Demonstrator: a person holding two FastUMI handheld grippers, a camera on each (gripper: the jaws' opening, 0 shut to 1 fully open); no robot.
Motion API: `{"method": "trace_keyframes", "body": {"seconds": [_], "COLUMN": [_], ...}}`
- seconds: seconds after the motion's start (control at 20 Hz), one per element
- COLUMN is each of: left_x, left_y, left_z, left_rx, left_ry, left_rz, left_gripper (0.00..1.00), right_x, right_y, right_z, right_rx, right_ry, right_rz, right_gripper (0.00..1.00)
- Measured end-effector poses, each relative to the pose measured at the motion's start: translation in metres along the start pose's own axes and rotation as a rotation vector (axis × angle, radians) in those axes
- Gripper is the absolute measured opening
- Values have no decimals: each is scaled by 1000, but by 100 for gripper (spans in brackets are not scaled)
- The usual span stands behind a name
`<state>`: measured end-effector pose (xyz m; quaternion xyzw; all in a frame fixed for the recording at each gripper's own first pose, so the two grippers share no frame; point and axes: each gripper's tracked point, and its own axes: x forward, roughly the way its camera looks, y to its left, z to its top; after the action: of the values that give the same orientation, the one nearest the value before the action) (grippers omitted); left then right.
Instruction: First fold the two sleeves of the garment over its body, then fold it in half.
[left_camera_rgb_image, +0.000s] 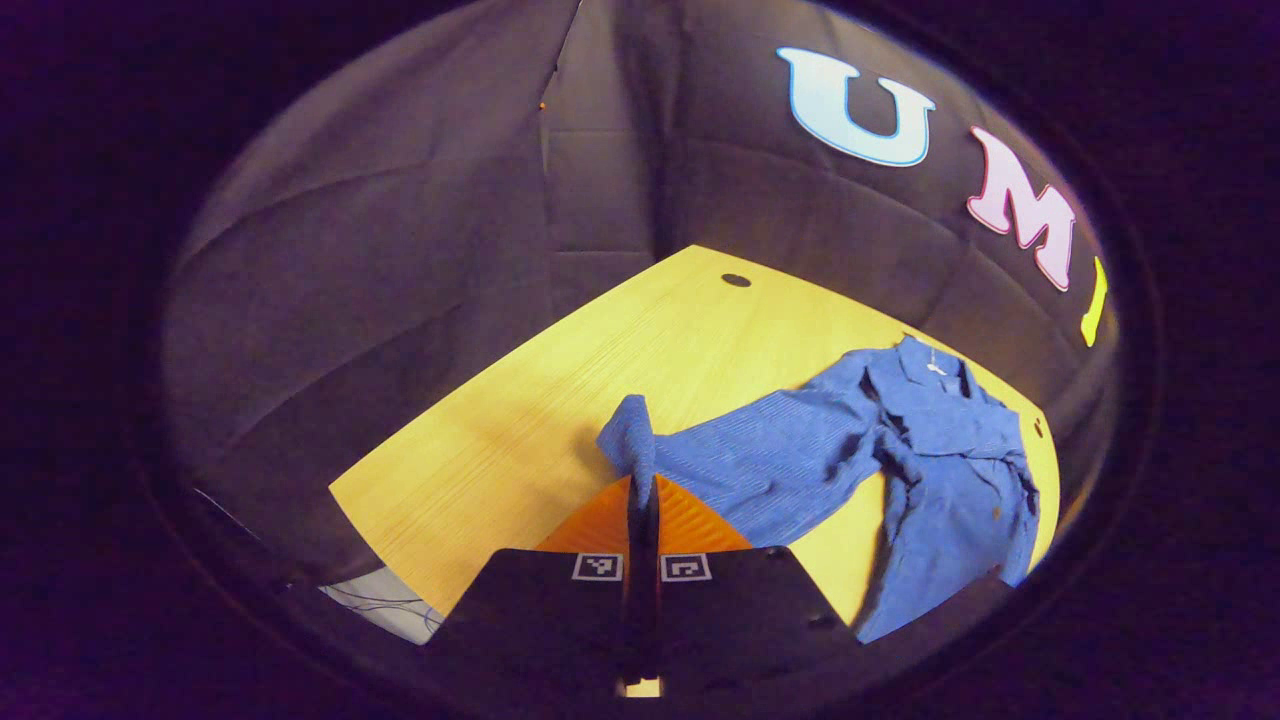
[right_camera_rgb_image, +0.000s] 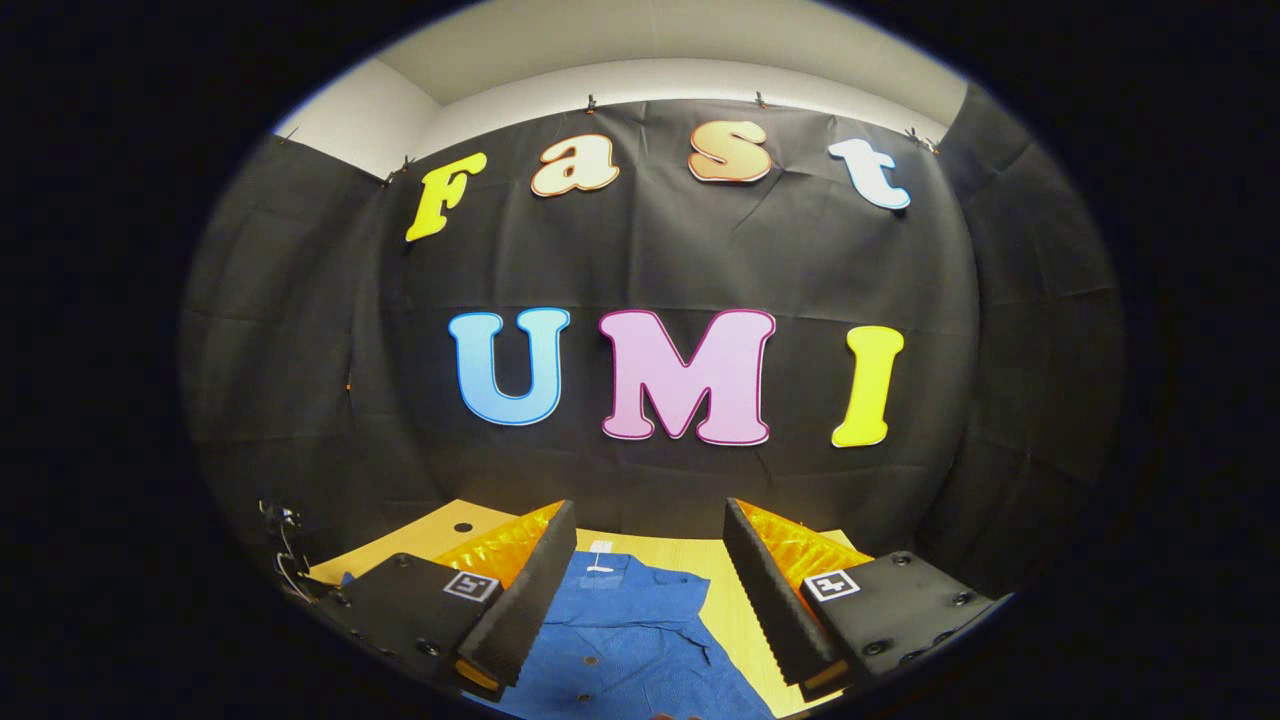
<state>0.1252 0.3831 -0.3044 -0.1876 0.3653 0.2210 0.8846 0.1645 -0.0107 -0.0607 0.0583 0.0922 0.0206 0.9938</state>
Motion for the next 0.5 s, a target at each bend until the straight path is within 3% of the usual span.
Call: {"method": "trace_keyframes", "body": {"seconds": [0.2, 0.5], "left_x": [-22, -48], "left_y": [-70, -192], "left_z": [53, 97], "left_rx": [-30, 48], "left_ry": [-22, 12], "left_rz": [-151, -316], "left_gripper": [0, 0], "right_x": [-2, -9], "right_y": [-23, -79], "right_z": [-16, -26], "right_rx": [45, 96], "right_ry": [27, 50], "right_rz": [-27, -94], "right_gripper": [95, 95]}}
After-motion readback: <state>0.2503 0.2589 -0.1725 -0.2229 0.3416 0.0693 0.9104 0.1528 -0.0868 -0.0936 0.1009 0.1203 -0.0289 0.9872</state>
